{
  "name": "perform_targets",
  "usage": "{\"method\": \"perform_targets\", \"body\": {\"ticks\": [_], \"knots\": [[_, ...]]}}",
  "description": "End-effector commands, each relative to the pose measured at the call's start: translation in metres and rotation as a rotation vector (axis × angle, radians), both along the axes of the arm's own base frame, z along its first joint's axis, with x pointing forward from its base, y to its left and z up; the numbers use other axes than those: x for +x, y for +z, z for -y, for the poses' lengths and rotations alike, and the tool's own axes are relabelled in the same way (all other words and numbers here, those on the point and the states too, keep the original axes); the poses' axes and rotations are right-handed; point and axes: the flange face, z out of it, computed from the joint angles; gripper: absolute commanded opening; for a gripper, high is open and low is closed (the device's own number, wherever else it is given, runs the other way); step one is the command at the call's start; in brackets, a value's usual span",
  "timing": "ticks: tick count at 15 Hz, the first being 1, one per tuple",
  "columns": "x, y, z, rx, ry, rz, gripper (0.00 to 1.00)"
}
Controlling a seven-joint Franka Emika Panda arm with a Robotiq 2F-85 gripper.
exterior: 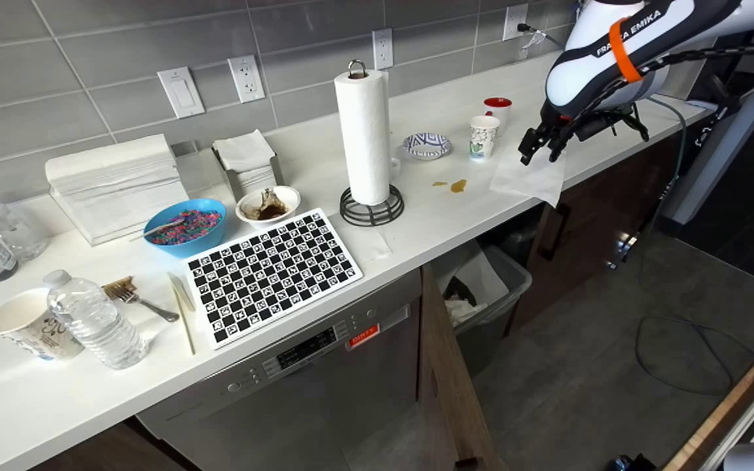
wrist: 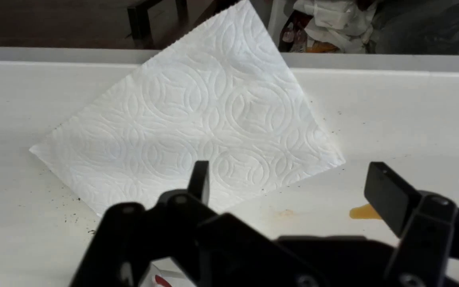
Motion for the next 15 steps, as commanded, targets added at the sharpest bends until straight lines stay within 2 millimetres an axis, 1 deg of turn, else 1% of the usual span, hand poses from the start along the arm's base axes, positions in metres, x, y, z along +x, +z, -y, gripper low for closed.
{"method": "perform_targets", "body": {"ticks": [1,4,7,9,11,15], "knots": [[0.009,-0.015,0.023,-0.064,0.034,-0.022,1.00],[0.017,-0.024,0.045,-0.058,0.066,-0.077,1.00],[0.029,-0.031,0.069,-0.066,0.083,-0.120,1.00],[0.038,-0.039,0.078,-0.060,0.099,-0.157,1.00],[0.046,-0.046,0.082,-0.039,0.128,-0.184,1.00],[0.065,-0.064,0.081,-0.017,0.171,-0.210,1.00]]}}
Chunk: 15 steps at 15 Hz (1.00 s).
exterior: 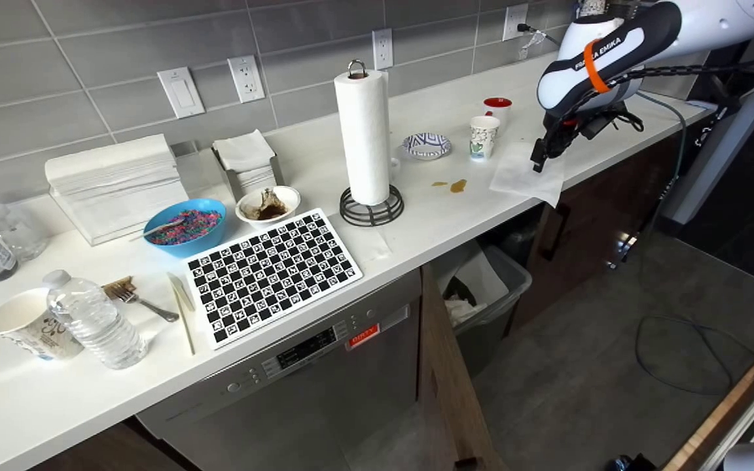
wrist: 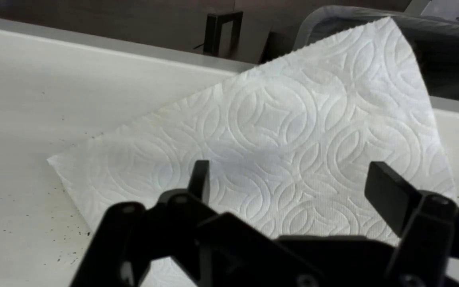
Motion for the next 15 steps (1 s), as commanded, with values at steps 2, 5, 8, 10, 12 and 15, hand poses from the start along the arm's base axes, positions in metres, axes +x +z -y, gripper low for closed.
{"method": "perform_targets", "body": {"ticks": [2,5,8,10,12,15], "knots": [[0.027,-0.024,0.005,0.038,0.024,-0.014,1.00],[0.039,-0.034,0.008,0.046,0.010,0.009,1.00],[0.048,-0.043,0.012,0.066,-0.009,0.021,1.00],[0.052,-0.047,0.016,0.066,-0.020,0.029,1.00],[0.056,-0.050,0.018,0.070,-0.024,0.033,1.00],[0.060,-0.052,0.021,0.068,-0.026,0.038,0.82]]}}
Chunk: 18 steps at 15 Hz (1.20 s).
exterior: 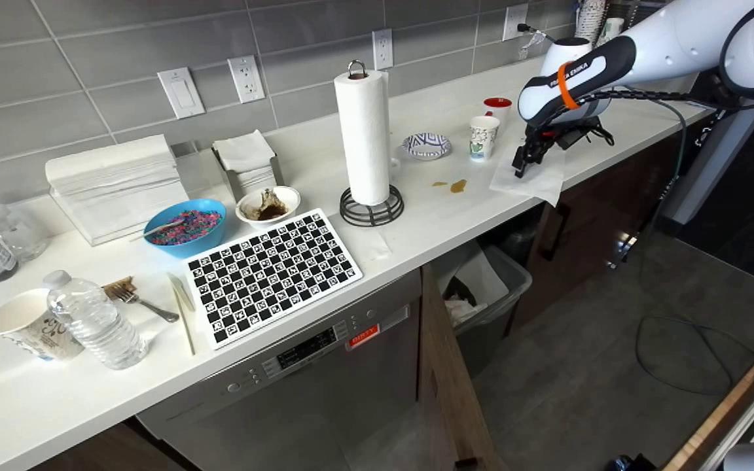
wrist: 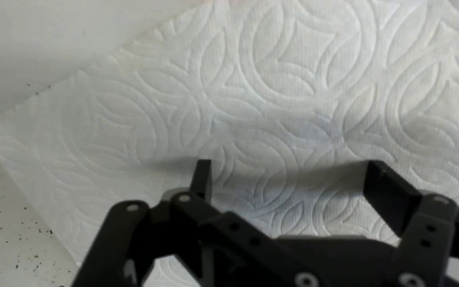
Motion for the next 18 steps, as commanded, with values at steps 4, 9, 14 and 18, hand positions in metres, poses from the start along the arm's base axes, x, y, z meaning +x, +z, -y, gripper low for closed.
{"method": "perform_targets", "body": {"ticks": [4,9,14,18], "knots": [[0.009,-0.003,0.008,0.015,-0.016,0.004,0.53],[0.007,0.002,0.014,0.007,-0.064,0.007,0.13],[0.004,0.003,0.014,0.013,-0.103,0.010,0.00],[0.003,0.029,0.013,0.013,-0.123,0.057,0.40]]}}
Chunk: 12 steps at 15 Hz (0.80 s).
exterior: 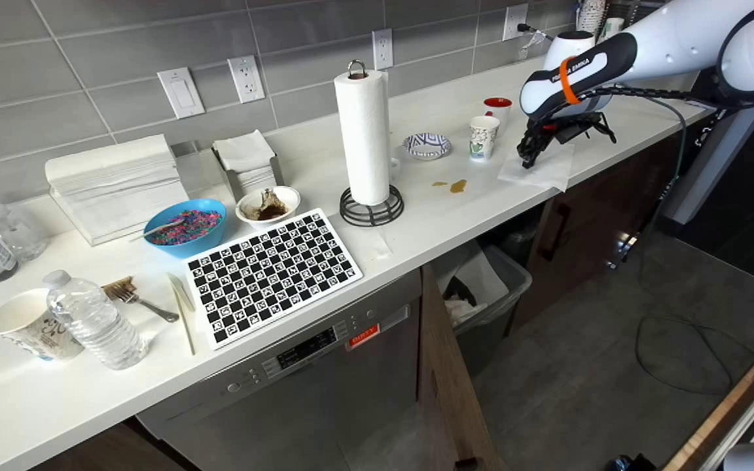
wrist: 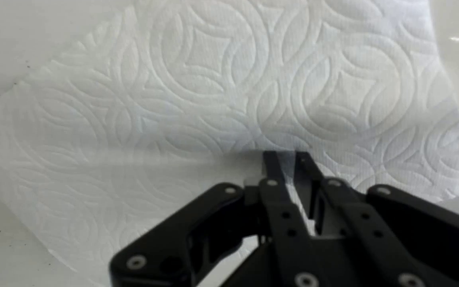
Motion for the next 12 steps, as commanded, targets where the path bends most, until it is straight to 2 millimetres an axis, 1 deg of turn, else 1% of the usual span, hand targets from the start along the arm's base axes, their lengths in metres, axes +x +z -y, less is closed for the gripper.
{"method": "perform_targets", "body": {"ticks": [1,3,4,5,6,8,12], "knots": [[-0.003,0.024,0.003,0.008,-0.036,0.036,0.49],[-0.001,0.031,0.010,0.011,-0.055,0.065,0.62],[0.000,0.030,0.015,0.005,-0.061,0.076,0.71],[0.000,0.027,0.021,0.005,-0.075,0.076,0.78],[0.001,0.021,0.026,0.003,-0.087,0.078,0.87],[0.000,0.013,0.033,0.020,-0.106,0.080,0.99],[0.004,0.002,0.037,0.053,-0.129,0.092,1.00]]}}
